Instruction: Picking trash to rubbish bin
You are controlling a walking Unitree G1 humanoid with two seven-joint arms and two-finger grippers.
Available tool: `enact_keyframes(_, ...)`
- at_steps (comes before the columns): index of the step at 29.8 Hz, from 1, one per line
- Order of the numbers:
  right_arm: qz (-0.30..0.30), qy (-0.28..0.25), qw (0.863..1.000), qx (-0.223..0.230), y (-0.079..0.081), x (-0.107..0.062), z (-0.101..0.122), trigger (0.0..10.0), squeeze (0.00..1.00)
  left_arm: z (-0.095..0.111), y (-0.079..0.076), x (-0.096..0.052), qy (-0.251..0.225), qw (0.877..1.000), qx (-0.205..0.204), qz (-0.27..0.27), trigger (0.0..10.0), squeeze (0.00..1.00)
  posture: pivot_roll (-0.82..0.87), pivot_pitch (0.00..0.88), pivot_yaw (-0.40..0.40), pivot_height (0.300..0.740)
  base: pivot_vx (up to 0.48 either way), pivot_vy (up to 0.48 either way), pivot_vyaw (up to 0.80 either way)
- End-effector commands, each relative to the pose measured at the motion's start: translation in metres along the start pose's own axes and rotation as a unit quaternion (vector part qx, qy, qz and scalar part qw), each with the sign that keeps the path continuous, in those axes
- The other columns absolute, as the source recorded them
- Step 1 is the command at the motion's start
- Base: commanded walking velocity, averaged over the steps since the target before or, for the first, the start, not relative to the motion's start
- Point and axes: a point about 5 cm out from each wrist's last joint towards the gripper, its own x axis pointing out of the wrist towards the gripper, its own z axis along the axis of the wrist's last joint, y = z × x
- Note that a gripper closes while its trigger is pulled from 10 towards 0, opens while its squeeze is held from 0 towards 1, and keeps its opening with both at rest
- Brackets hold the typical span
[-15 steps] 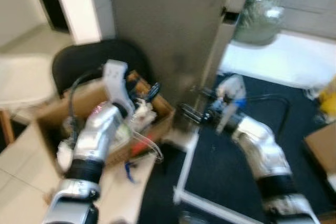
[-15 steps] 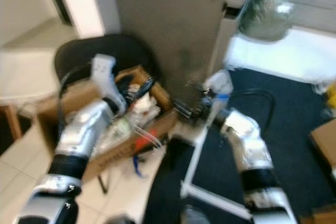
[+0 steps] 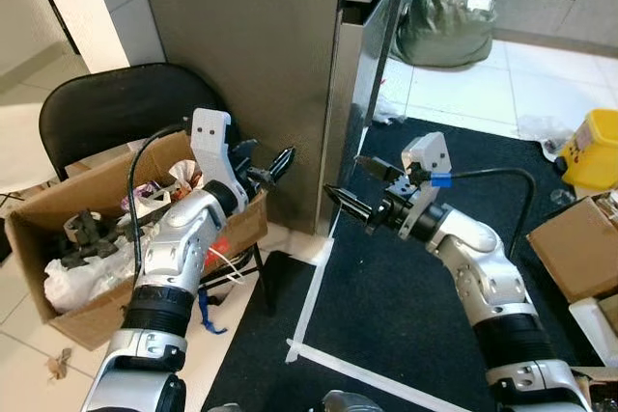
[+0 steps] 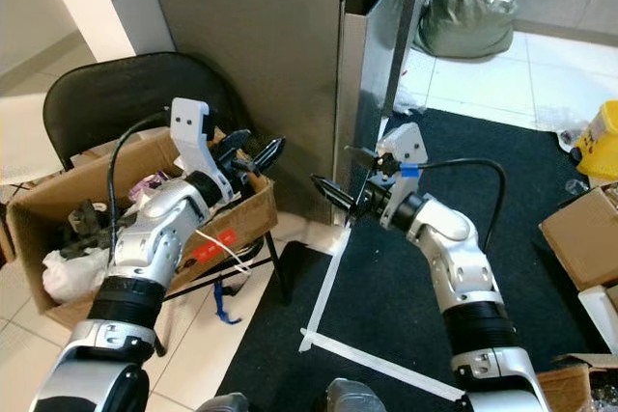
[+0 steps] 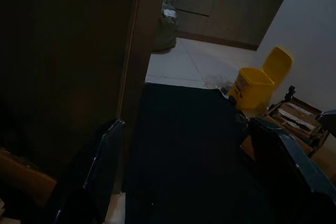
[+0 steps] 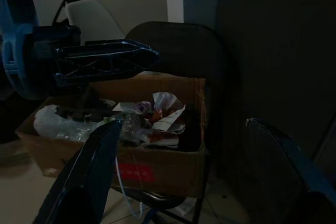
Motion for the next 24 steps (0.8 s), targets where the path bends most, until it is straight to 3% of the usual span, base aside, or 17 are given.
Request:
enact_keyframes(1,0.005,-0.003,1.0,0.0,0.0011,0.0019,0.0019,10.0,0.0,-0.006,0.0032,-0.0034,0.009,1.0,-0.007,0.009,10.0,0.0,-0.03,0.0,0.001,0.74,0.0,0.0,0.0)
enact_keyframes(12,0.004,-0.003,1.0,0.0,0.001,0.0018,0.002,10.0,0.0,-0.005,0.002,-0.0036,0.009,1.0,0.004,0.003,10.0,0.0,-0.03,0.0,0.001,0.74,0.0,0.0,0.0)
enact_keyframes(20,0.003,-0.003,1.0,-0.001,0.0011,0.0016,0.002,10.0,0.0,-0.008,0.0037,-0.0029,0.015,1.0,-0.007,0.013,10.0,0.0,-0.03,0.0,0.001,0.74,0.0,-0.375,0.0)
enact_keyframes(24,0.003,-0.004,1.0,0.0,0.0011,0.0016,0.0017,10.0,0.0,-0.0086,0.0055,-0.003,0.018,1.0,-0.014,0.02,10.0,0.0,-0.03,0.0,0.0,0.74,0.0,0.0,0.0)
